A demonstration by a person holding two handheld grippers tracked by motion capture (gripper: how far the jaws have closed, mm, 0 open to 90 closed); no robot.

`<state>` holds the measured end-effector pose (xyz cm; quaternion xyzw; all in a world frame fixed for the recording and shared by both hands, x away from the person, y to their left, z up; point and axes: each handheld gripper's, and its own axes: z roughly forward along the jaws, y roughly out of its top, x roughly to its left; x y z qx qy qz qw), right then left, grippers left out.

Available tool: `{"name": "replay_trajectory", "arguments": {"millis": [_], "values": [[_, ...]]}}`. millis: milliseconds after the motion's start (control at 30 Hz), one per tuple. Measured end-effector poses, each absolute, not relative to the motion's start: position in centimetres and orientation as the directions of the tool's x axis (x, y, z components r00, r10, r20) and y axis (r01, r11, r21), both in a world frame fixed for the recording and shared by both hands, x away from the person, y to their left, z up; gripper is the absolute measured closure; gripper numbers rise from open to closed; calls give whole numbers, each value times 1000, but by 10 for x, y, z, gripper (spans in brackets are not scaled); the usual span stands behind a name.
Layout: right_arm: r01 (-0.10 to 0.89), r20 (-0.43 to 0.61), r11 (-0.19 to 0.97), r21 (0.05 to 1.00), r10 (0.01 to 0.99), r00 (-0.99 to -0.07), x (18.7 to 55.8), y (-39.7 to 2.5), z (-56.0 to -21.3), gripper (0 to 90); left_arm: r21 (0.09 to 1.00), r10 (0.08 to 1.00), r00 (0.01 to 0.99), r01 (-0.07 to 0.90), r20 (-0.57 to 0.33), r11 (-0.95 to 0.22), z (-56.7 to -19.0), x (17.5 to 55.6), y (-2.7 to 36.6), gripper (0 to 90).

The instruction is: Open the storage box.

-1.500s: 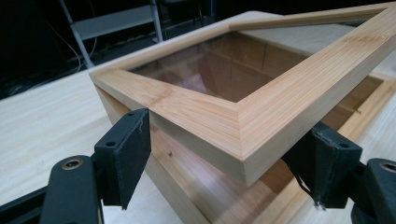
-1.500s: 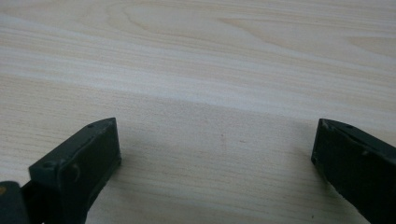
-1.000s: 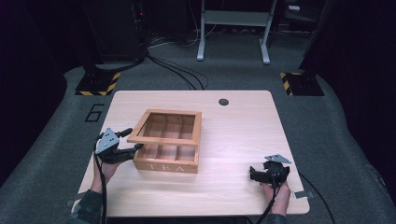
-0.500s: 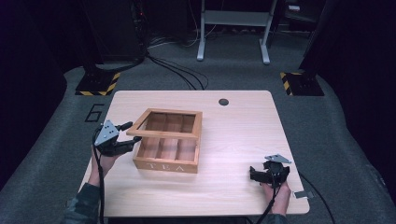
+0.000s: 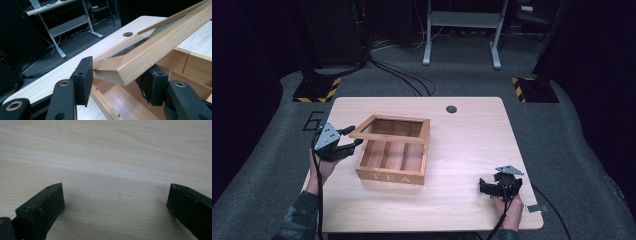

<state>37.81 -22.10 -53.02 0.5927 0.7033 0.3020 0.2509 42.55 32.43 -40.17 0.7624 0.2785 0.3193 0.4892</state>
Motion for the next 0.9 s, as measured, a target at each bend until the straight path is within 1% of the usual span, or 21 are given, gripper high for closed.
{"name": "replay_trajectory", "arguments": {"millis": [300, 533, 900], "values": [[682, 5, 115, 722, 985, -171, 378, -221, -530, 6, 919, 725, 663, 141, 188, -368, -386, 438, 327, 515], [682, 5, 115, 722, 985, -171, 378, -221, -530, 6, 915, 721, 666, 146, 190, -376, -375, 448, 329, 568], [682, 5, 115, 722, 985, -171, 378, -221, -530, 6, 916, 717, 673, 146, 184, -373, -365, 459, 330, 593]]}}
